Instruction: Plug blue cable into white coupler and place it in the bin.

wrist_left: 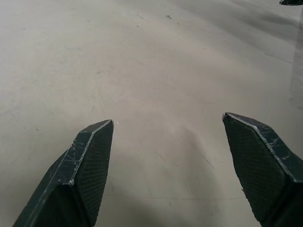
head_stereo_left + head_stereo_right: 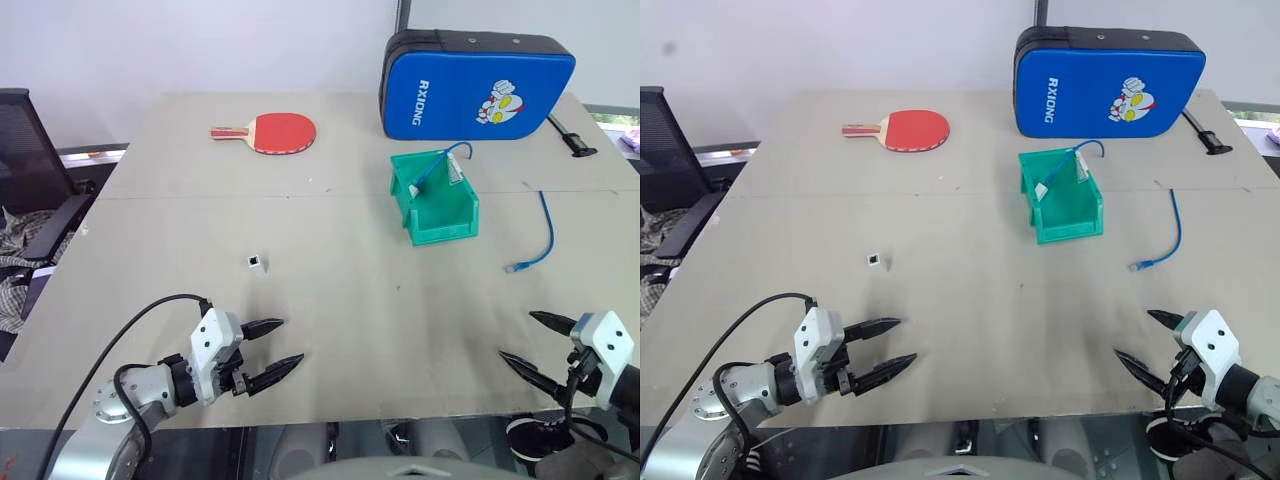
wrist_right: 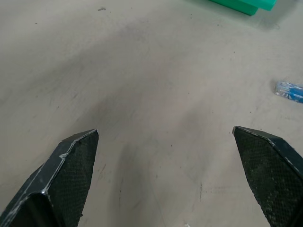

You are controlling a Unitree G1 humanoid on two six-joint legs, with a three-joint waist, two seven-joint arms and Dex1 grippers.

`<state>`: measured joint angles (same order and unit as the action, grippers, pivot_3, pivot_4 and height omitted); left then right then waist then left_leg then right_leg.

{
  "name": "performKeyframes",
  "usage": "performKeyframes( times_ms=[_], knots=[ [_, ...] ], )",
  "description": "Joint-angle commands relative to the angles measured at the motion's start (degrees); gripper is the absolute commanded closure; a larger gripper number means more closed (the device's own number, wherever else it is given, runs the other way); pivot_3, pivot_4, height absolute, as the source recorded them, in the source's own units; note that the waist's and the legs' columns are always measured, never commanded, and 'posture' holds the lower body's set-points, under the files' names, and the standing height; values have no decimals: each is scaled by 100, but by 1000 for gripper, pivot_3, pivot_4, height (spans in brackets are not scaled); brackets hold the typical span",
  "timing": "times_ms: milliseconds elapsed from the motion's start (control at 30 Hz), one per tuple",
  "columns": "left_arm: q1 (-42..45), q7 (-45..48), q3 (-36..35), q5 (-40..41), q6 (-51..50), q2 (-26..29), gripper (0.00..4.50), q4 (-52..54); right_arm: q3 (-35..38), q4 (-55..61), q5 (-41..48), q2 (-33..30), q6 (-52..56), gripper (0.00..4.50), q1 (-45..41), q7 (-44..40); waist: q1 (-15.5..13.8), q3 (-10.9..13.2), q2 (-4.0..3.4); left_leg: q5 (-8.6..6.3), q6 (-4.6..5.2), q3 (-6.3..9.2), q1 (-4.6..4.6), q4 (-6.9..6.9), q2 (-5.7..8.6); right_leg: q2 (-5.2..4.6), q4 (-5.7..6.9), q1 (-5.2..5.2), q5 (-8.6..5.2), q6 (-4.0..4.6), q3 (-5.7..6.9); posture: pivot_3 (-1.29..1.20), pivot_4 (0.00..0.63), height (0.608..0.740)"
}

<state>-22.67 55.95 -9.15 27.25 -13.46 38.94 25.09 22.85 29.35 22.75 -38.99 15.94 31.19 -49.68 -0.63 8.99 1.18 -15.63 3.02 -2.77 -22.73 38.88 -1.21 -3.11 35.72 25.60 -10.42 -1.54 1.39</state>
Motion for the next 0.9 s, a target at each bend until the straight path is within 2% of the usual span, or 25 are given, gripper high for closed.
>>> performKeyframes(
  times_ms=[33,167,267,400,433,467,500,667,867,900],
  knots=[
    [171,-188,-135,369,-181,-112,718,204,240,45,40,-161,-11,22,-230,35,-14,1,-1,0,0,0,0,0,0,0,0,0,0,0,0,0,150,731],
    [431,-498,-138,976,-829,-241,718,576,301,-172,-52,-657,394,22,-851,128,-8,3,0,0,1,-7,-1,7,3,0,0,-2,1,-1,1,0,150,731],
    [565,-387,7,937,-869,-123,718,741,133,-706,-235,-1331,607,22,-1401,-112,-15,2,2,1,1,-8,0,17,4,3,0,-6,1,-1,9,0,150,731],
    [757,-106,240,750,-702,93,718,870,-549,-1859,-490,-2335,496,22,-2561,-921,-6,13,-12,1,3,-15,-2,17,8,9,1,-2,1,1,5,0,150,731],
    [833,-91,263,788,-733,113,718,889,-897,-2306,-704,-2503,270,526,-3003,-1159,-8,14,-12,1,3,-11,2,17,8,14,1,-6,1,1,6,0,150,731],
    [891,-62,288,796,-734,138,718,899,-1224,-2706,-908,-2628,49,764,-3403,-1378,-6,16,-8,1,3,-7,1,15,5,17,1,-6,1,1,9,0,150,731],
    [937,-37,309,801,-732,156,718,904,-1588,-3137,-1169,-2706,-259,1192,-3822,-1604,-7,18,-8,1,3,-8,0,15,2,23,0,-4,1,1,9,0,150,731],
    [1075,-1,332,794,-717,188,718,885,-2677,-4674,-1836,-2464,-1034,1192,-5401,-2326,-8,24,-15,1,4,-7,-4,13,0,35,0,-2,1,4,6,0,150,731],
    [1076,-10,392,694,-607,162,718,888,-3752,-6898,-2843,-1554,-1905,1192,-7139,-2579,34,27,-16,2,4,-20,4,19,1,34,2,-6,3,3,-8,0,150,731],
    [1060,-11,395,688,-597,160,718,899,-3830,-7067,-2908,-1493,-1945,1623,-7259,-2685,18,25,-13,2,4,-20,2,20,1,33,3,-5,3,4,-9,0,150,731]
  ],
)
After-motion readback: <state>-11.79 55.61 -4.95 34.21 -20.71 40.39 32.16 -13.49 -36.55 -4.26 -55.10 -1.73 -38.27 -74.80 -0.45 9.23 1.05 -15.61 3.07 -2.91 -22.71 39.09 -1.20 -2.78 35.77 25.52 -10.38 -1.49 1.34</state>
